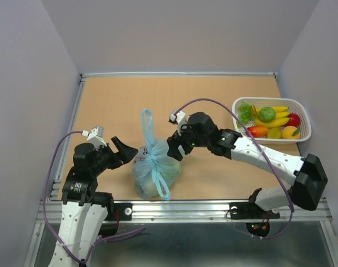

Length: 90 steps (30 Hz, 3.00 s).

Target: Untie the knot of the plastic bag and take out the fruit

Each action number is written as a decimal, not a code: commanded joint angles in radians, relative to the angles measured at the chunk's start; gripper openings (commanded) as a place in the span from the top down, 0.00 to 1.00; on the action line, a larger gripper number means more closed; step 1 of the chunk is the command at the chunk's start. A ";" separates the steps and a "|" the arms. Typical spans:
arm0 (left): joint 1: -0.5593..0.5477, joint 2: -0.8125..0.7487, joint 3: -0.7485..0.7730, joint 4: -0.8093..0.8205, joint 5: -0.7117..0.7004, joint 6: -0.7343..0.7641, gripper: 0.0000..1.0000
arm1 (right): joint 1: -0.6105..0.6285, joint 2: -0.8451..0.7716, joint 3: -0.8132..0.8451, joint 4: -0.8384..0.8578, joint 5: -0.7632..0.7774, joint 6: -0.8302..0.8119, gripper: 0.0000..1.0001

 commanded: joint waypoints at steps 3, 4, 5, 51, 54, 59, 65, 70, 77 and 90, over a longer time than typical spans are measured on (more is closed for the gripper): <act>-0.007 0.007 -0.058 0.090 0.049 0.023 0.05 | 0.098 0.131 0.132 -0.044 0.039 -0.080 0.17; -0.008 0.004 -0.066 0.090 0.037 0.025 0.07 | 0.107 0.148 0.138 -0.044 0.046 -0.089 0.18; -0.010 0.002 -0.067 0.090 0.034 0.028 0.07 | 0.113 0.175 0.143 -0.044 0.054 -0.092 0.20; -0.635 0.648 0.161 0.335 -0.597 0.071 0.80 | 0.054 0.383 0.272 0.002 0.501 -0.005 1.00; -0.635 0.633 0.160 0.308 -0.655 0.042 1.00 | 0.026 0.367 0.237 0.004 0.527 0.021 1.00; -0.626 0.545 0.129 0.228 -0.853 -0.024 1.00 | -0.178 0.268 0.117 0.002 0.498 0.225 1.00; -0.450 0.422 0.086 0.180 -0.899 -0.087 1.00 | -0.367 0.142 -0.004 0.006 0.450 0.374 0.99; -0.327 0.398 0.126 0.176 -0.860 -0.070 1.00 | -0.416 0.045 -0.082 0.004 0.453 0.422 0.99; -0.327 0.441 0.189 0.322 -0.664 0.133 1.00 | -0.405 -0.071 -0.009 0.006 0.058 0.115 0.33; -0.329 0.560 0.298 0.353 -0.455 0.351 1.00 | -0.114 0.252 0.298 -0.085 0.073 -0.144 0.21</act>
